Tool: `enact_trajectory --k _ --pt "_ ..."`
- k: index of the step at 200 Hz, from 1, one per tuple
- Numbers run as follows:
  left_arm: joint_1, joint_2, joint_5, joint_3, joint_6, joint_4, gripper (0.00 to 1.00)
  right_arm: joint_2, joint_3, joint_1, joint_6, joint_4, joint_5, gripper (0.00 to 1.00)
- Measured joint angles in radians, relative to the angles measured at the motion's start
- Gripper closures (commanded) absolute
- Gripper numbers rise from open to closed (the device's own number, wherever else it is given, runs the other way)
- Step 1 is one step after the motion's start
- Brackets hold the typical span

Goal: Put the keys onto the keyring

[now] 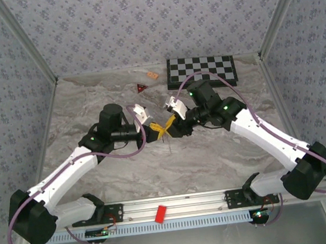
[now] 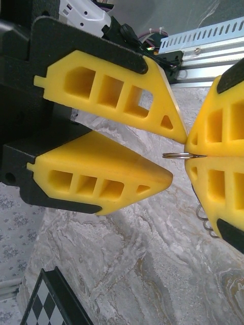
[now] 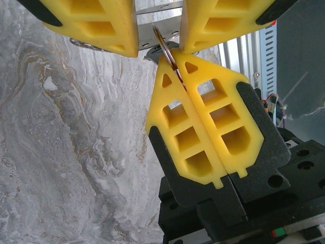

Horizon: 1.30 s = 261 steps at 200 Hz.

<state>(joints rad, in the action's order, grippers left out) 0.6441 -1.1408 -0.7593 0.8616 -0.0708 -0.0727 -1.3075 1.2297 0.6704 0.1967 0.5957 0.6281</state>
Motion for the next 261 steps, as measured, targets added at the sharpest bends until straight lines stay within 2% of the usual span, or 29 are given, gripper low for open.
enact_trajectory --k 126,182,261 --pt "0.004 0.032 -0.019 -0.019 0.012 -0.006 1.00 0.014 -0.061 -0.016 0.011 -0.066 0.137 0.87" --pt "0.004 0.034 -0.022 -0.019 0.023 -0.002 1.00 0.027 -0.076 -0.018 0.013 -0.085 0.142 0.86" --pt "-0.003 0.036 -0.030 -0.065 0.074 0.033 1.00 0.059 -0.217 -0.021 -0.099 -0.296 0.183 0.87"
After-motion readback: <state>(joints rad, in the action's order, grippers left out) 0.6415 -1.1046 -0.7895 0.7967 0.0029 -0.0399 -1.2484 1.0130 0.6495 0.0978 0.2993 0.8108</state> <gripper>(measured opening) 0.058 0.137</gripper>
